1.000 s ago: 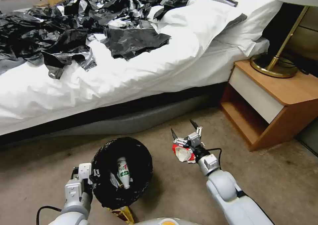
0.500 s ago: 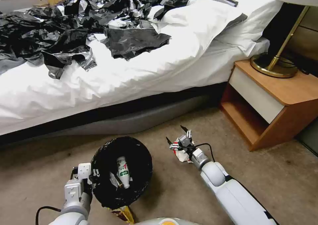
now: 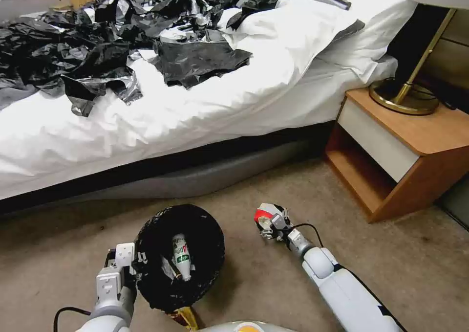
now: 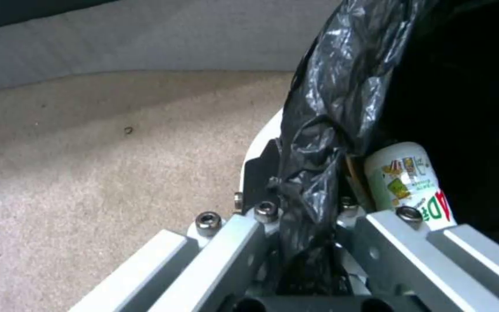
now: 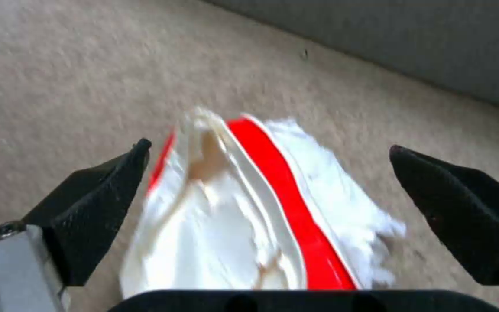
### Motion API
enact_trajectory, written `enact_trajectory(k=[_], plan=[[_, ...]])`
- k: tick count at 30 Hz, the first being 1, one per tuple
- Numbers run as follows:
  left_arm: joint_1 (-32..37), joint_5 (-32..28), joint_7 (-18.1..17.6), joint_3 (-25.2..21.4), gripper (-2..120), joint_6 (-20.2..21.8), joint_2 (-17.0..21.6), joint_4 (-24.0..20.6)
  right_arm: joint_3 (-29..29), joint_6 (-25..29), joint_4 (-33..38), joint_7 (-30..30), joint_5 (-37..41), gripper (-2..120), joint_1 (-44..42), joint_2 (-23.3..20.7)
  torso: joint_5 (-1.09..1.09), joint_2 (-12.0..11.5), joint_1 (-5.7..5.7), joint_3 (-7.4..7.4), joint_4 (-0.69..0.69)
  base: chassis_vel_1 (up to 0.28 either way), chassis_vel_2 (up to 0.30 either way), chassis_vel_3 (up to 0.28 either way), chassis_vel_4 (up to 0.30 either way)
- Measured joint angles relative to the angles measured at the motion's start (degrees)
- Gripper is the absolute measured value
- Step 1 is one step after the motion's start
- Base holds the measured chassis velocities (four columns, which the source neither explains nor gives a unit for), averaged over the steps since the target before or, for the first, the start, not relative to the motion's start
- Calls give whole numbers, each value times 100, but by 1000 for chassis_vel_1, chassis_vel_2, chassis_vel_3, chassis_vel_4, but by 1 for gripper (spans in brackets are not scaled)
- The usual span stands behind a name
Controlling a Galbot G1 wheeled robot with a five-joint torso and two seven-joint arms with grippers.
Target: Pick up the trash bin, then pick up the garbage from the floor and place it into the trash bin.
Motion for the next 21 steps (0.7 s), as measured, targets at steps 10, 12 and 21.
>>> enact_trajectory(k=[10,12,21], plan=[[-11,18,-4,23,0,2,1,9,90,101,-209,-45,35,96,5,12,0,0,0,0,0,0,0,0,0],[-10,19,-4,23,0,2,1,9,91,112,-229,-46,49,92,4,18,0,0,0,0,0,0,0,0,0],[-3,19,-8,15,0,3,2,5,107,197,-286,-58,145,58,-79,54,0,0,0,0,0,0,0,0,0]])
